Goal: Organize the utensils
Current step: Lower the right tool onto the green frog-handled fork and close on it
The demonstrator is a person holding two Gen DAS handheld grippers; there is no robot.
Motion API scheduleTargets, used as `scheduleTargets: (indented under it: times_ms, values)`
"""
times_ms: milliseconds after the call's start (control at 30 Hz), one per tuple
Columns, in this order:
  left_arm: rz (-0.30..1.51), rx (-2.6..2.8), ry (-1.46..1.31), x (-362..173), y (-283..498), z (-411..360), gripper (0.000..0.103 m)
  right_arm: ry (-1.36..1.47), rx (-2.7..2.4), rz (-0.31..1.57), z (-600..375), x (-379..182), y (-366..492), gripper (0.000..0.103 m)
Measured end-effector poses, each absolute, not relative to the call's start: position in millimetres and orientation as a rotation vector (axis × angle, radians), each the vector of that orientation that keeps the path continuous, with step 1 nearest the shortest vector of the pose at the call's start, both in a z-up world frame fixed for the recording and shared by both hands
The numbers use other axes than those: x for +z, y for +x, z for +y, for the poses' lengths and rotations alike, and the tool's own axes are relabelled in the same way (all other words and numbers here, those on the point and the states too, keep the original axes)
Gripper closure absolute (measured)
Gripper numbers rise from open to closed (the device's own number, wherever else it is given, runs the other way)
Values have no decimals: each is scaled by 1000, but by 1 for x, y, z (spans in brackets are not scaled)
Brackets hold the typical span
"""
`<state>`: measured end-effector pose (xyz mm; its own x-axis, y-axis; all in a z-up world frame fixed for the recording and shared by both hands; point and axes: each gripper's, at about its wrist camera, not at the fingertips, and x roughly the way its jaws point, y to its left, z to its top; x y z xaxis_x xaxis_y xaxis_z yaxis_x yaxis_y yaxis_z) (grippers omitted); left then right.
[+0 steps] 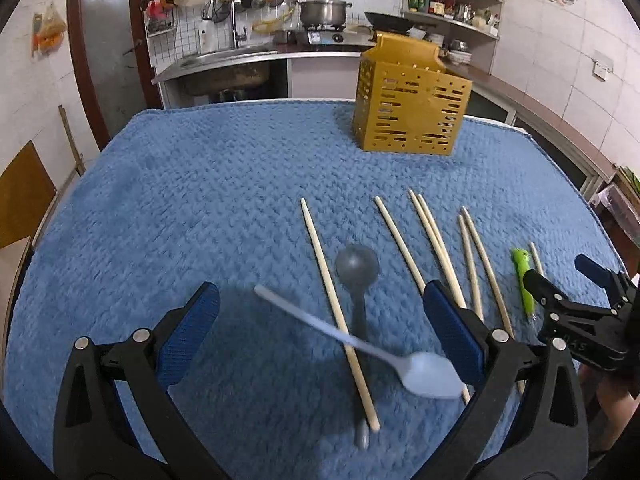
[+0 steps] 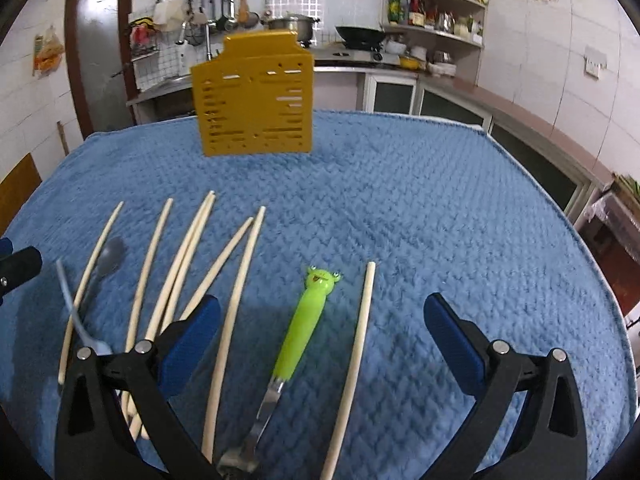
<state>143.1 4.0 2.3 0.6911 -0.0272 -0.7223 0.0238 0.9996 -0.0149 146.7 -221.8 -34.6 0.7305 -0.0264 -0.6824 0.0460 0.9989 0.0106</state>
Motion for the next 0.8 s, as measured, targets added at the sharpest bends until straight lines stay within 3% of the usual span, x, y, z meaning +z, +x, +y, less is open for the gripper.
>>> scheduleTargets:
  times_ms: [333,500,633,800]
  values:
    - [798,3,-29,-7,192,5,5,43,-70,774,-229,-37,168,6]
    - [798,-2,-40,-6,205,4,5,74,-64,809,-234,-43,176,27]
    - [800,14,-24,-9,211,2,7,89,-48,844,-235,-50,182,51]
    - [858,19,-33,-22,222,6,20,88,-51,862,-232,-54,186,58]
